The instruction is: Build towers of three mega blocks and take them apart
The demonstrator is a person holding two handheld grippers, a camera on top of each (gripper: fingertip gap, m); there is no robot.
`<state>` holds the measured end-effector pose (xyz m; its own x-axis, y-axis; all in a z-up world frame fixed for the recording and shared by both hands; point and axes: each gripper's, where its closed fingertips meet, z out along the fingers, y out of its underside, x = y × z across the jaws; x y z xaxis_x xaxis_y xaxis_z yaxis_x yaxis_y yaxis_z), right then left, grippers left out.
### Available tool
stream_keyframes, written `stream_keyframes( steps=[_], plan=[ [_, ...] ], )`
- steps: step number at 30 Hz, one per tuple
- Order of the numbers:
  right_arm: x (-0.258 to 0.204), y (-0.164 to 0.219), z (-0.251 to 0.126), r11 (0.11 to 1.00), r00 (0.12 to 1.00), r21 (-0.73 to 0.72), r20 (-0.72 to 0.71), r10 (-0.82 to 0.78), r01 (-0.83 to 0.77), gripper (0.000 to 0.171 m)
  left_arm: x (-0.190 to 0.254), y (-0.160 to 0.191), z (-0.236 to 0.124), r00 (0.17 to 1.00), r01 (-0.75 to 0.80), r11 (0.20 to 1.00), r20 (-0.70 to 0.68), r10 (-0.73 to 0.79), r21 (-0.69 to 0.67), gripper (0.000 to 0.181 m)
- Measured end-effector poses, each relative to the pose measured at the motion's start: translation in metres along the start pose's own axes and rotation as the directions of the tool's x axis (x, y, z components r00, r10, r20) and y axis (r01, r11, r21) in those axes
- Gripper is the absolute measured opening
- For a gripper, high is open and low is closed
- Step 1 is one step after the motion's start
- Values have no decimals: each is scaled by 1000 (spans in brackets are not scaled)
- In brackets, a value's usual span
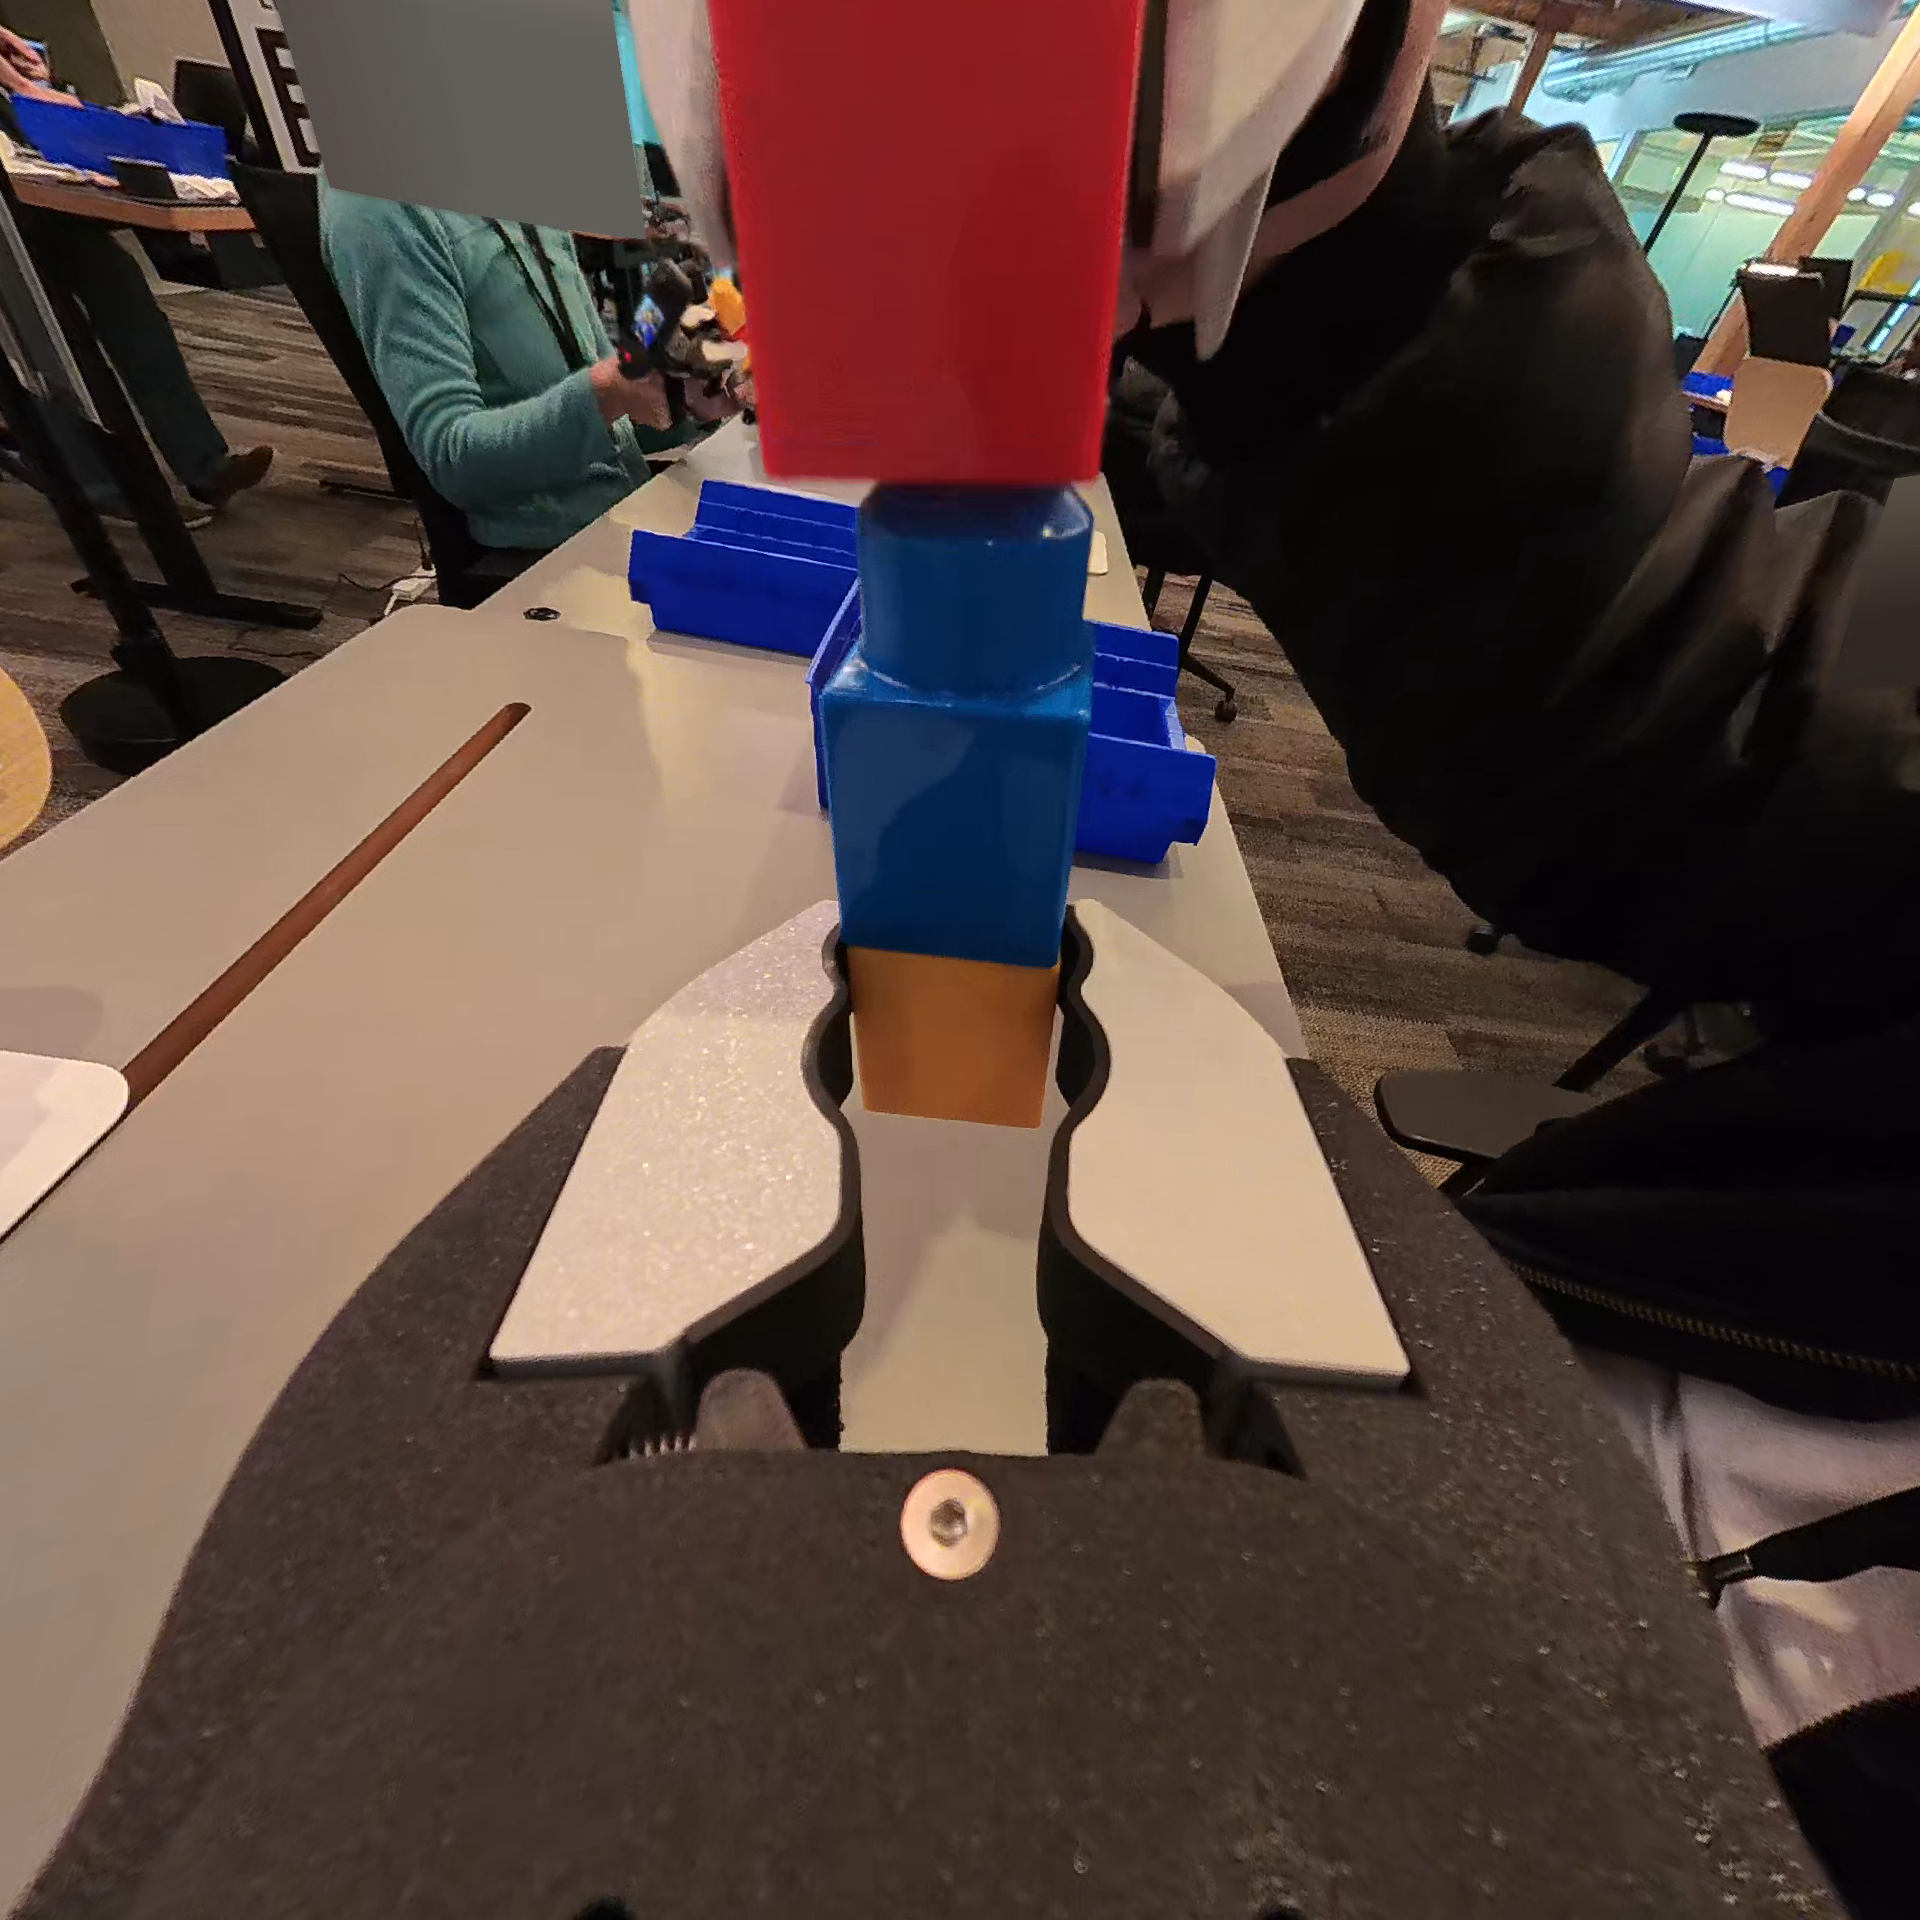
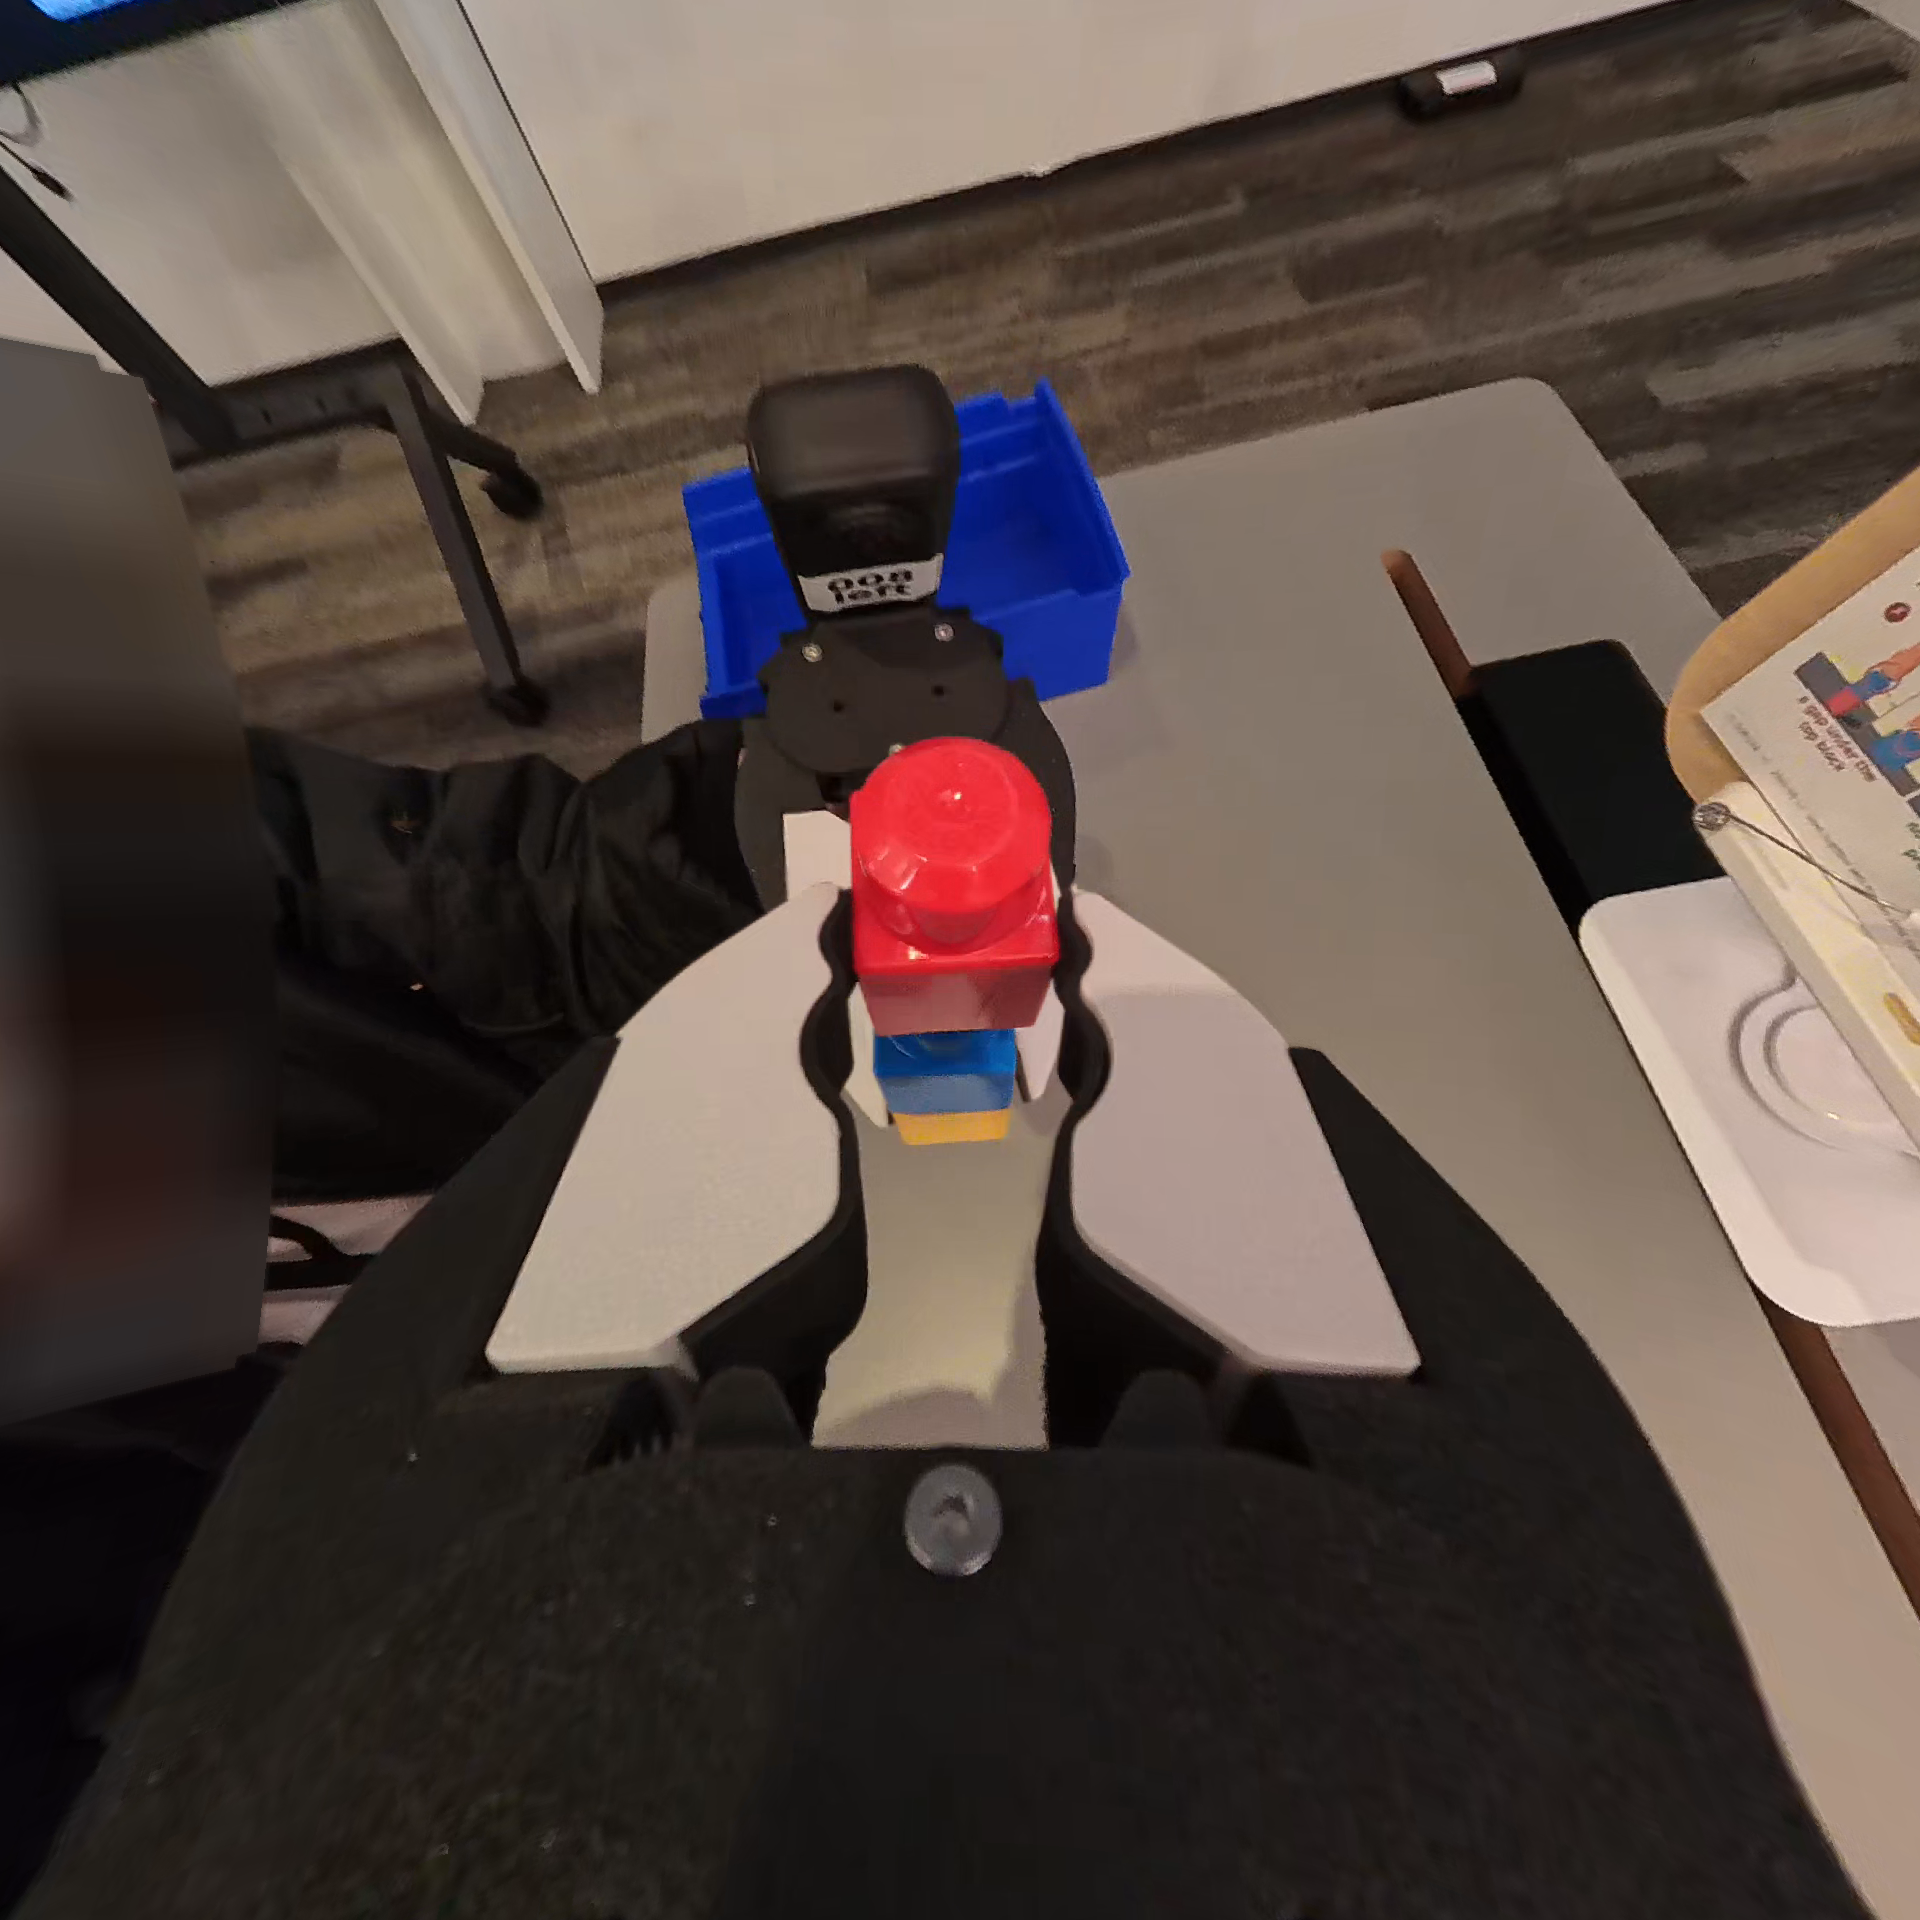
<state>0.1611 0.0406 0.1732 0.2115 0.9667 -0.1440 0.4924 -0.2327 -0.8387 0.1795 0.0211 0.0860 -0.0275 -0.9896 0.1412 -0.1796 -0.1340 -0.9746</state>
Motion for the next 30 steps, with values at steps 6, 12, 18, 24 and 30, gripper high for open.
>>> stream_keyframes(
  steps=[6,12,18,24,30],
  plan=[
    [-2,7,7,998,1000,-57,-12,-13,13,36,0,-2,-4,1000,10,1000,-8,-10,13,36],
    [-3,15,9,990,1000,-142,-24,-10,6,36,1,2,0,1000,-2,1000,-3,2,-20,36],
    [-7,17,7,987,1000,-163,-31,2,-7,36,7,1,2,999,1,1000,-35,-2,-18,36],
    [-12,19,6,988,1000,-157,-25,3,-7,36,12,-3,2,999,8,1000,-52,-8,0,36],
    [-10,27,7,984,999,-177,-24,21,-25,36,10,3,5,999,0,999,-46,-1,-32,35]
  ],
)
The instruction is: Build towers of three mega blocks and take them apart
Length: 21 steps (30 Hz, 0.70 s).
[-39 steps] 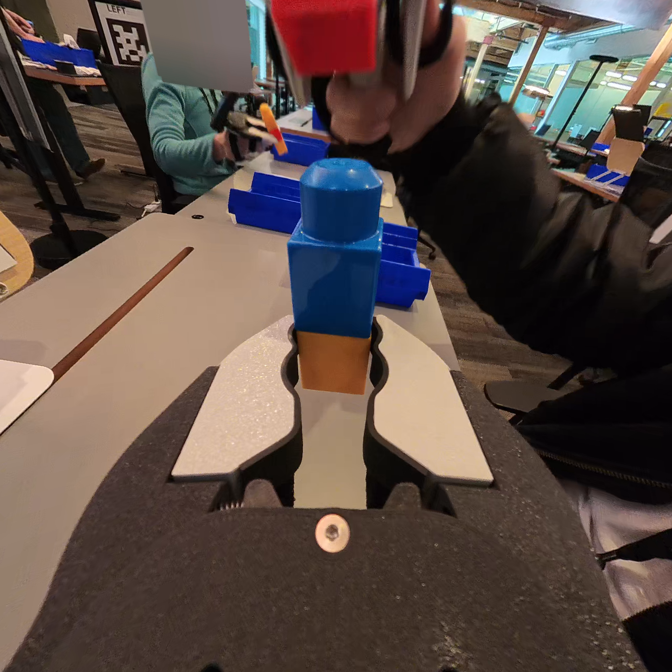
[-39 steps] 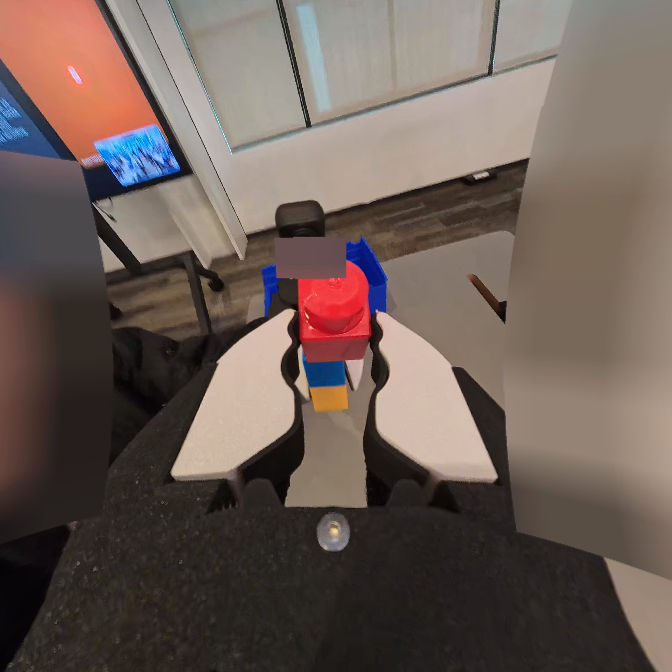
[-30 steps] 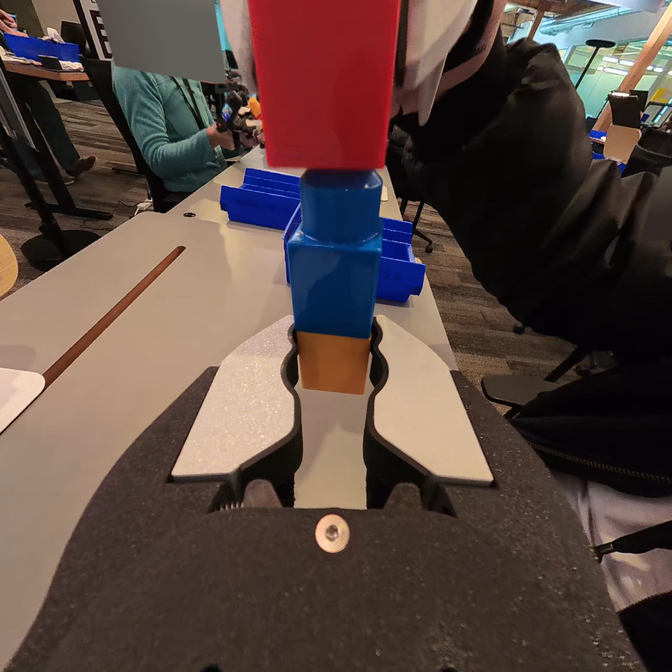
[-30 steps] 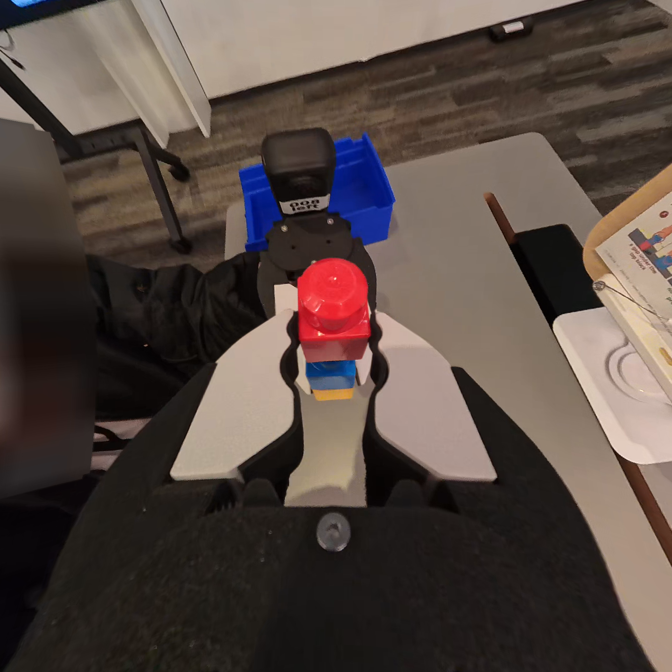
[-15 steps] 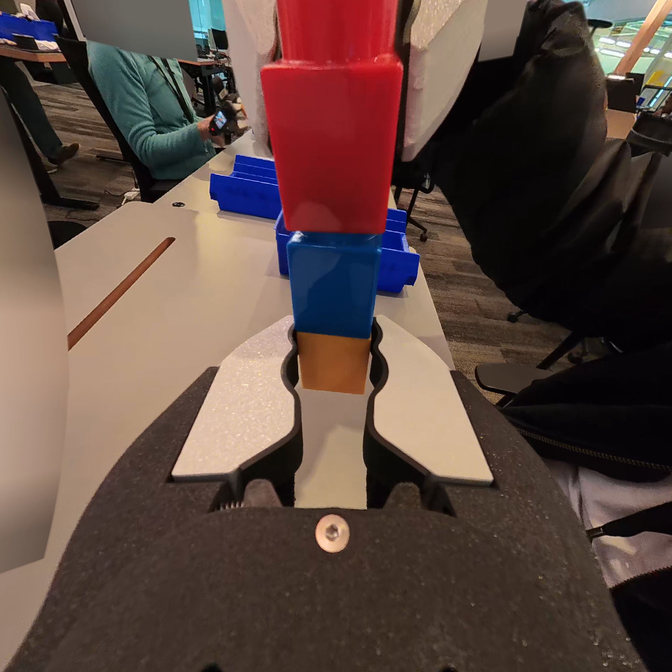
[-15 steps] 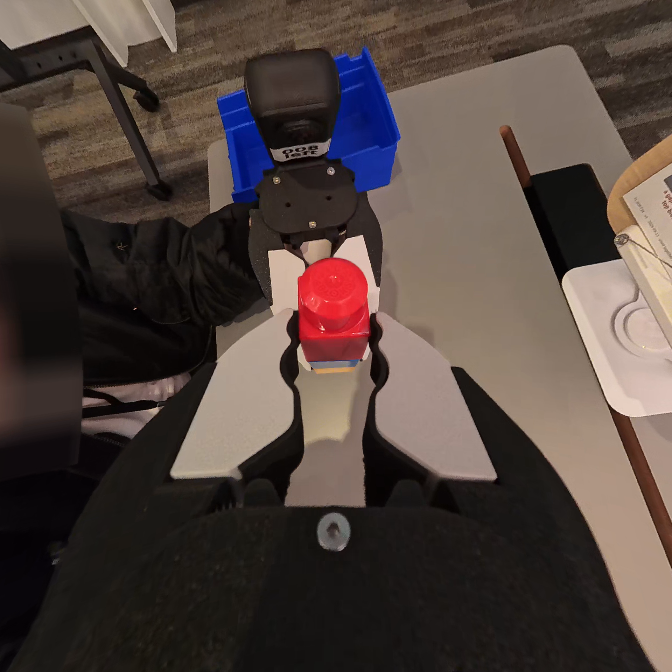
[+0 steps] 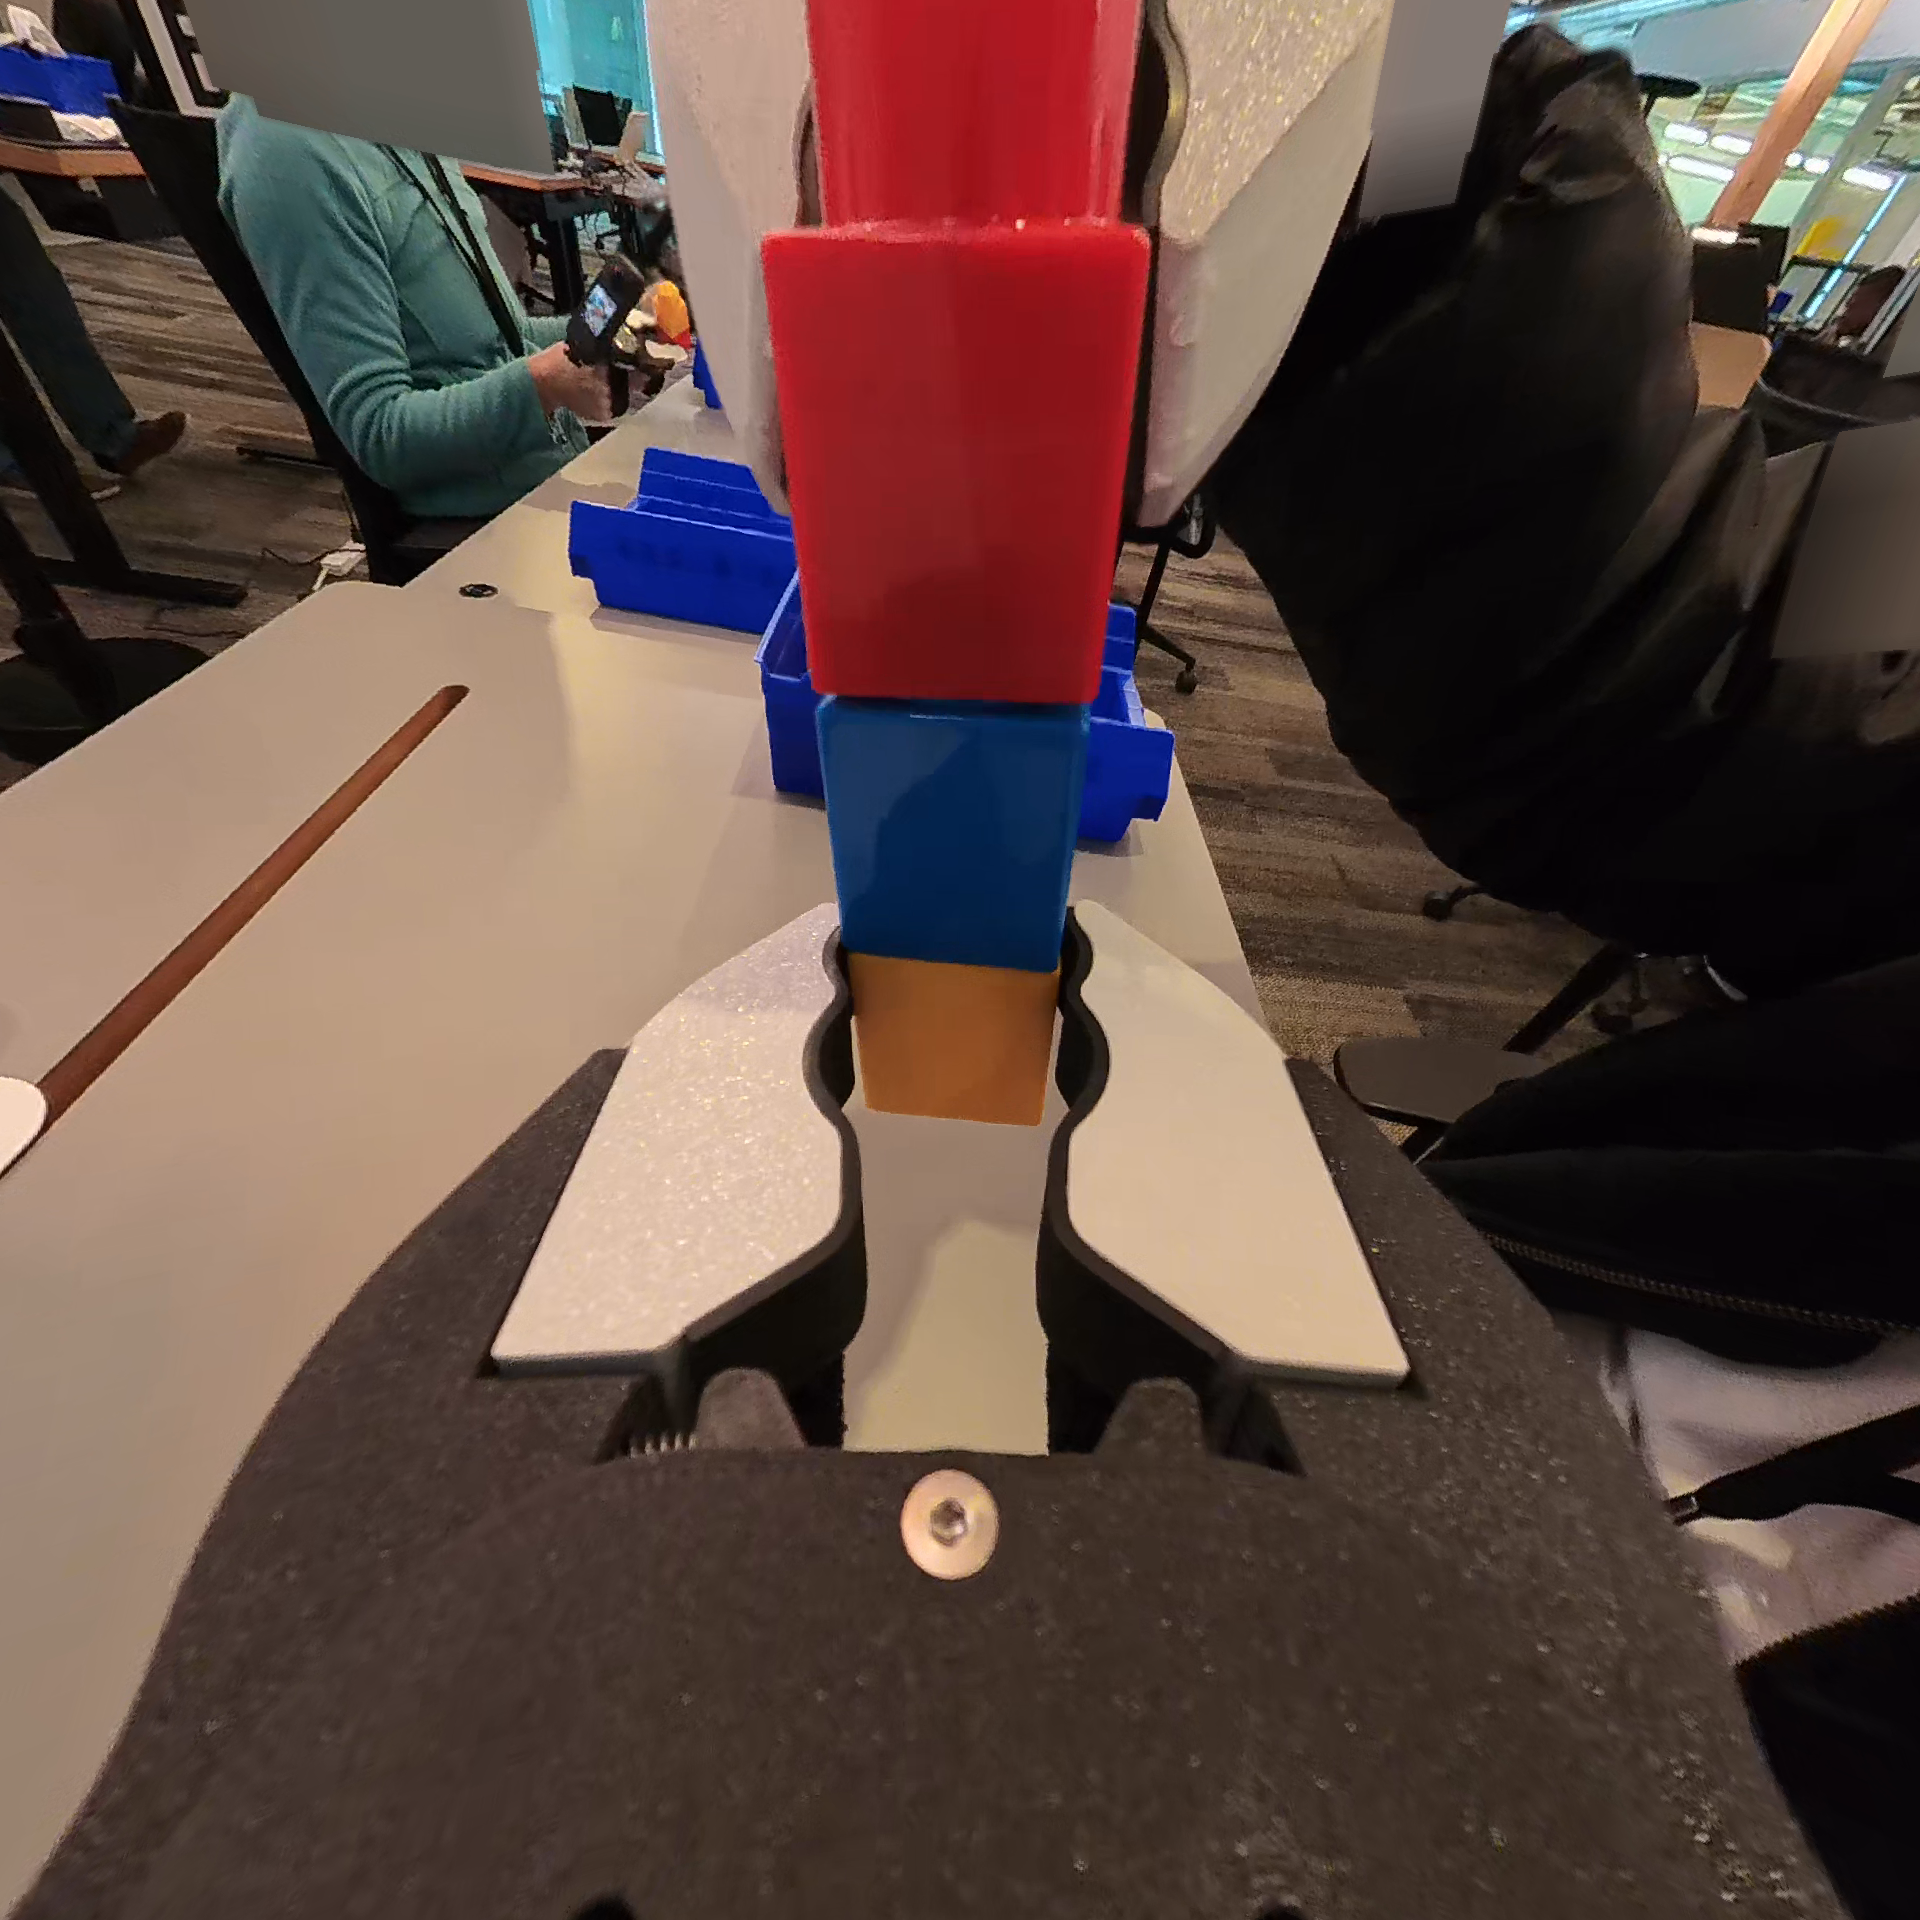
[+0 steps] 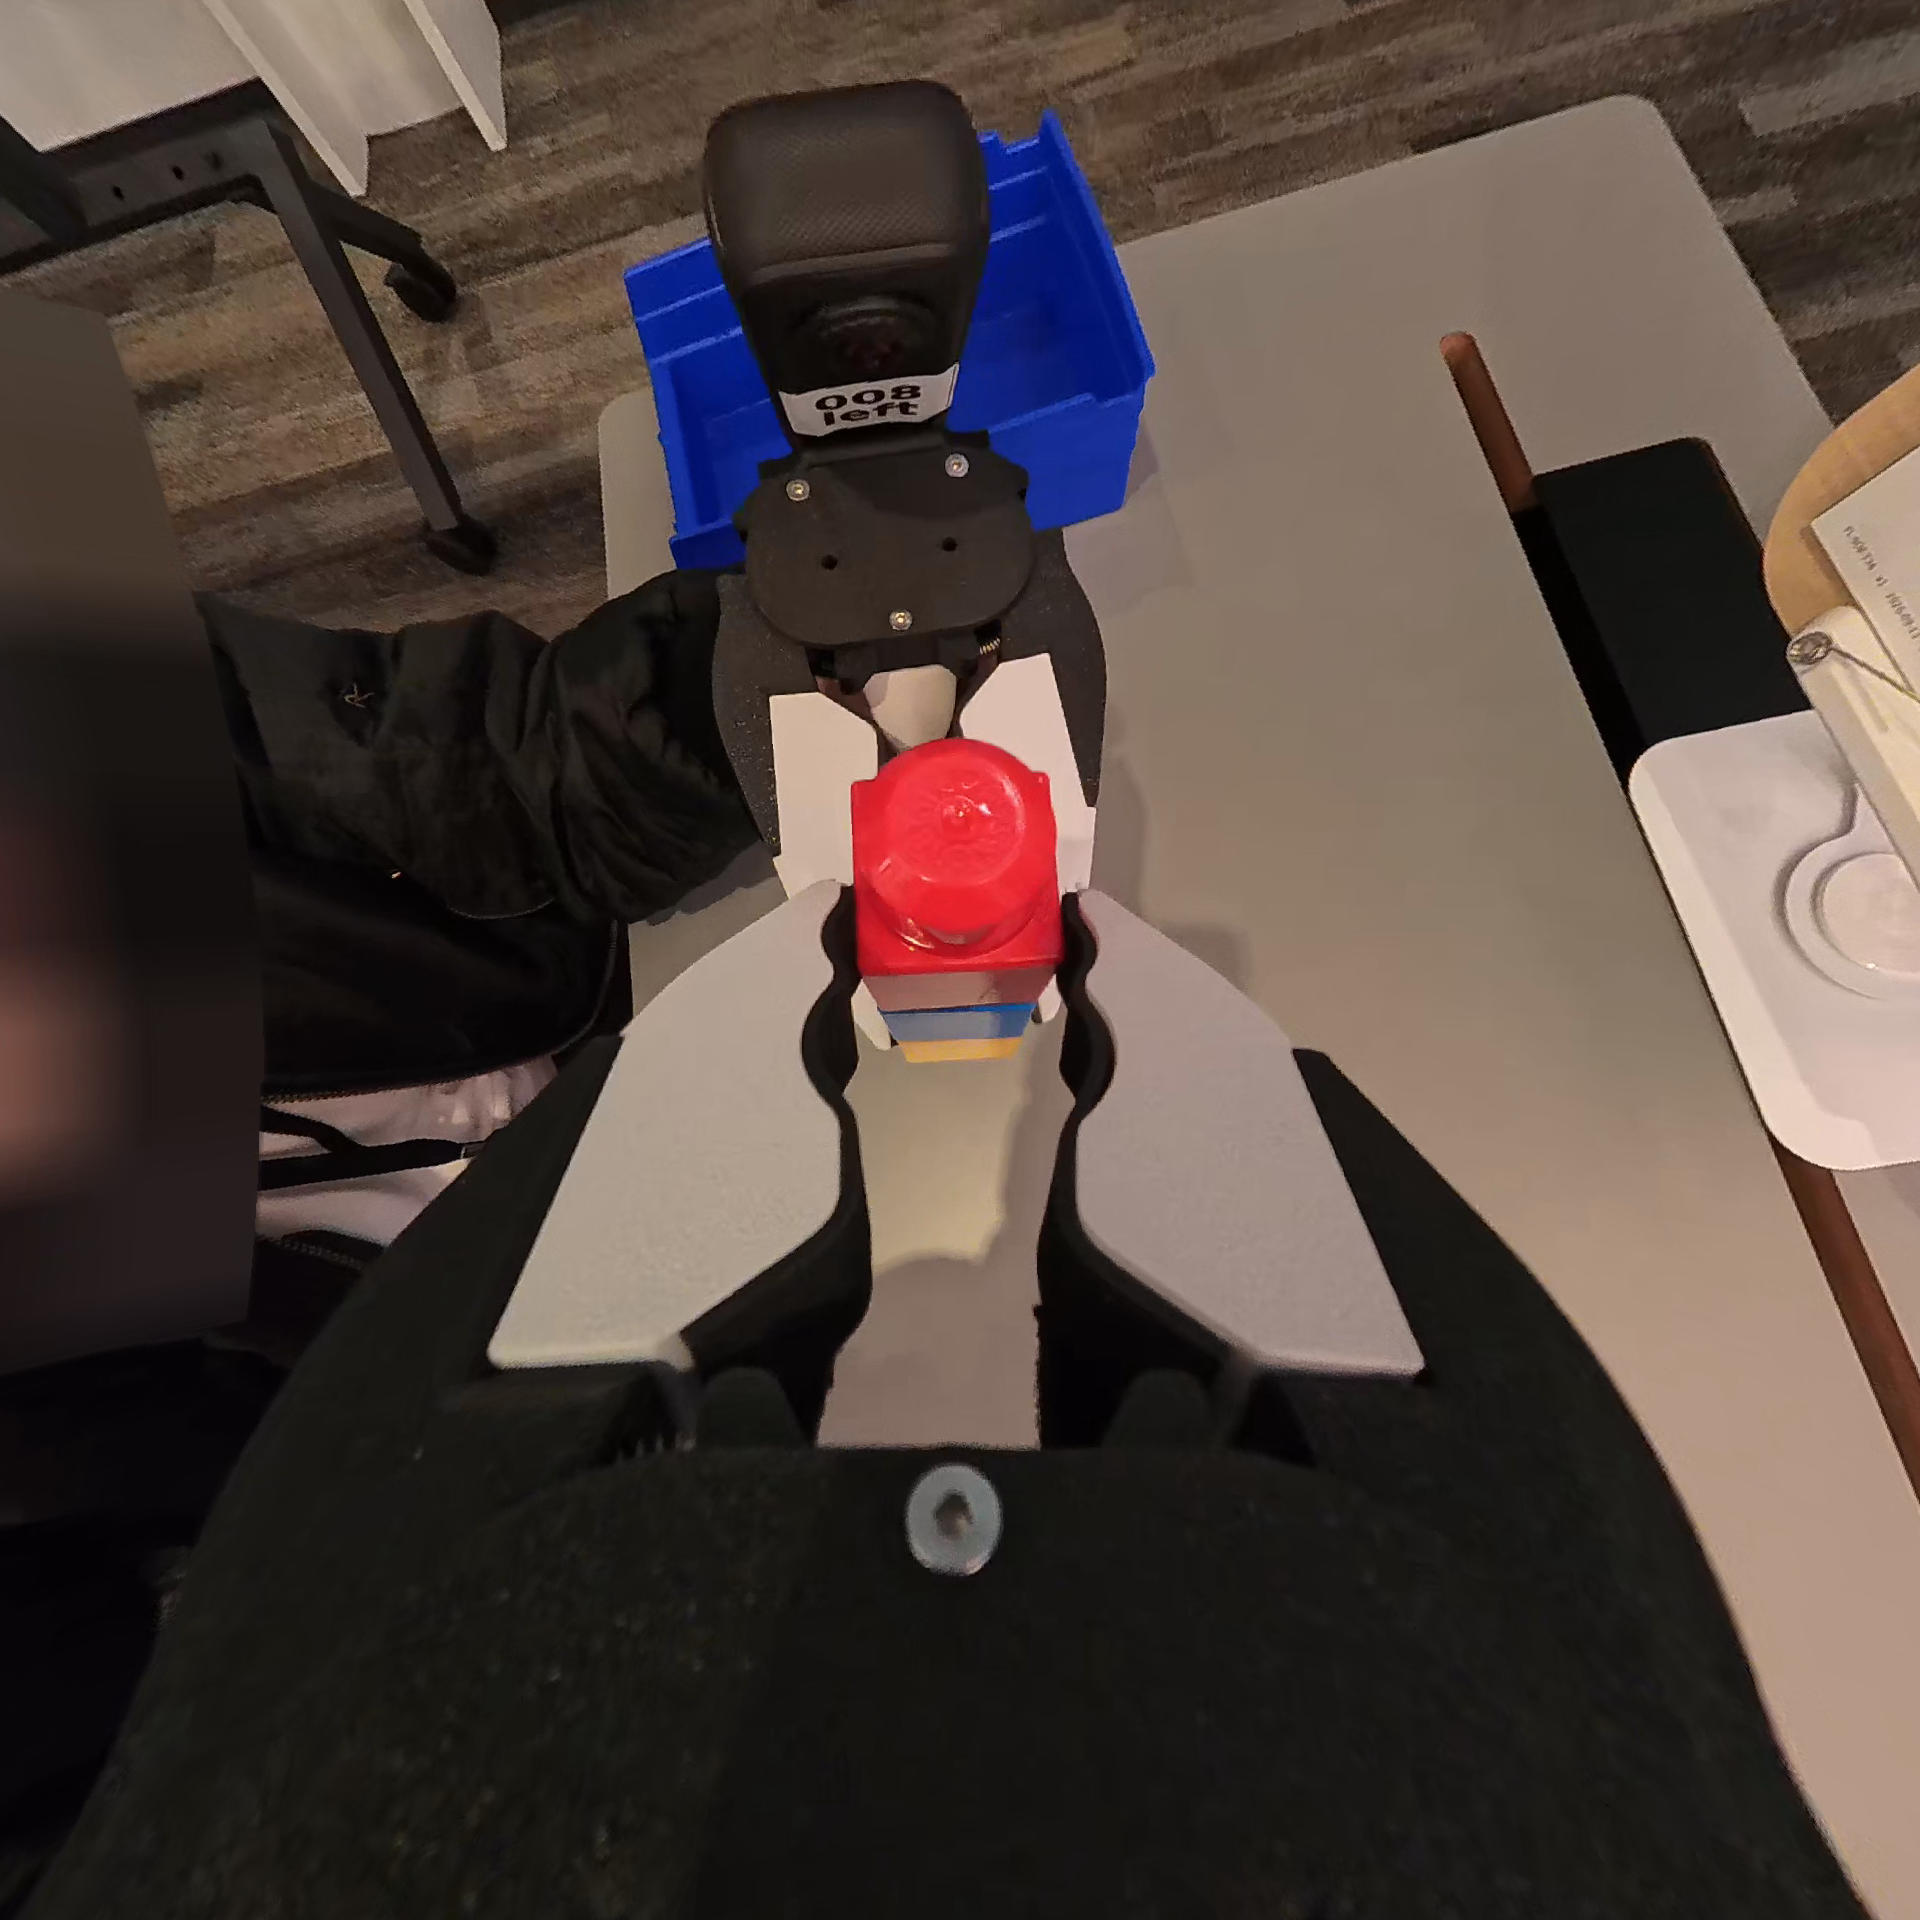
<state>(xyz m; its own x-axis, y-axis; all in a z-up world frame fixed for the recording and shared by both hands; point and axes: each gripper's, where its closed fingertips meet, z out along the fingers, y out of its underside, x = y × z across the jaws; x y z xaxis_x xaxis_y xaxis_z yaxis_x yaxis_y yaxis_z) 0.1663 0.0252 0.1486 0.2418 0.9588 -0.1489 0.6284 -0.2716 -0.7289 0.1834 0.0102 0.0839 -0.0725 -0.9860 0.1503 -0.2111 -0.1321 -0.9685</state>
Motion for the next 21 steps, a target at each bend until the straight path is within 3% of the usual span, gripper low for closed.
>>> stream_keyframes(
  steps=[10,21],
  plan=[
    [1,21,4,989,1000,-146,-15,5,-7,36,0,14,10,1000,-11,996,-4,11,-87,35],
    [0,34,0,976,999,-217,-37,-2,-6,36,5,18,22,998,-10,996,-55,5,-86,35]
  ],
)
